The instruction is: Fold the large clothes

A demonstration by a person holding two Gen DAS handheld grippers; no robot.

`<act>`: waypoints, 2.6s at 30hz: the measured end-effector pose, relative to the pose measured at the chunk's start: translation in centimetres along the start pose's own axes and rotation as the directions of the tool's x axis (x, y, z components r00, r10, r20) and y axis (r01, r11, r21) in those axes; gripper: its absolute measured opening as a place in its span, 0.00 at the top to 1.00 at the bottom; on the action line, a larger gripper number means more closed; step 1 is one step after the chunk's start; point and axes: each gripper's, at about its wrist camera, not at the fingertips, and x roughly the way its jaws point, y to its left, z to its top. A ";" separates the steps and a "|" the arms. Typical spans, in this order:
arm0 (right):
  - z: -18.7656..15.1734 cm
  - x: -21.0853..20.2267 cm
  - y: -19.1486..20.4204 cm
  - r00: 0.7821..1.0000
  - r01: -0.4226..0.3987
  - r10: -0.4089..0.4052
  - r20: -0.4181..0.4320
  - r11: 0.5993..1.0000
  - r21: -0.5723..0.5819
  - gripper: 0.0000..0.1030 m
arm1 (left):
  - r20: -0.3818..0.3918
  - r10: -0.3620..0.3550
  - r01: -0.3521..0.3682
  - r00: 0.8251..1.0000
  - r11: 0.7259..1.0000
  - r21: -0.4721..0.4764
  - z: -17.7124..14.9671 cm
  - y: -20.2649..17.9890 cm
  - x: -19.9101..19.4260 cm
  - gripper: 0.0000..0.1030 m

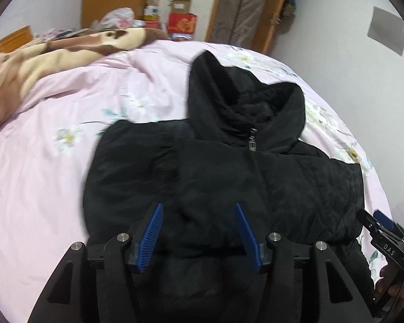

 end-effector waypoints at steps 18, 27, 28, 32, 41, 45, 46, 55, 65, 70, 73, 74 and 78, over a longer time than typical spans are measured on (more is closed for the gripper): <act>10.6 5.3 0.2 0.993 -0.121 0.121 0.000 0.989 0.084 0.21 | 0.014 -0.003 0.003 1.000 1.000 0.028 8.0 2.8 4.8 0.32; 21.4 11.1 0.5 0.990 -0.138 0.135 0.026 0.975 0.175 0.21 | 0.049 -0.011 0.012 0.999 1.000 -0.014 20.3 3.0 7.4 0.19; 22.0 11.6 0.5 0.988 -0.153 0.152 0.020 0.971 0.184 0.21 | 0.057 -0.026 0.028 0.998 0.999 -0.043 21.7 3.0 8.0 0.18; 23.7 15.3 0.9 0.987 -0.140 0.153 -0.049 0.969 0.204 0.21 | 0.042 -0.030 0.035 0.999 0.994 -0.107 24.9 2.4 11.0 0.17; 21.3 18.6 3.3 0.981 -0.103 0.125 -0.149 0.983 0.150 0.81 | -0.054 0.136 -0.138 0.989 0.990 -0.035 25.0 1.1 17.0 0.79; 20.2 18.3 3.9 0.977 -0.121 0.138 -0.162 0.987 0.106 0.98 | -0.088 0.130 -0.138 0.988 0.986 -0.092 24.1 2.1 17.4 0.96; 20.0 17.7 4.0 0.980 -0.124 0.137 -0.147 0.988 0.091 0.98 | -0.075 0.135 -0.141 0.988 0.986 -0.083 23.8 2.1 16.8 0.96; 17.9 12.2 3.0 0.986 -0.144 0.145 -0.078 0.989 0.028 0.99 | -0.010 0.109 -0.109 0.994 0.993 -0.035 21.0 2.7 11.1 0.97; 14.2 5.8 2.0 0.991 -0.127 0.125 -0.044 0.991 -0.039 0.99 | 0.063 0.025 -0.026 0.998 1.000 0.015 14.1 3.6 3.9 0.96; 13.6 4.4 1.8 0.988 -0.148 0.147 -0.040 0.989 -0.019 0.99 | 0.083 0.010 -0.010 0.996 1.000 0.002 10.0 4.0 2.0 0.96; 14.2 3.6 2.3 0.986 -0.165 0.164 -0.016 0.986 -0.030 0.99 | 0.093 0.019 -0.029 0.995 0.993 0.115 7.1 2.2 1.5 0.96; 14.6 3.5 2.4 0.985 -0.172 0.172 -0.007 0.985 -0.029 0.99 | 0.089 0.014 -0.026 0.996 0.990 0.135 6.4 1.9 1.5 0.96; 17.2 4.2 2.5 0.977 -0.214 0.214 0.014 0.977 0.022 0.74 | 0.074 0.008 -0.018 0.997 0.990 0.139 4.4 1.7 2.0 0.96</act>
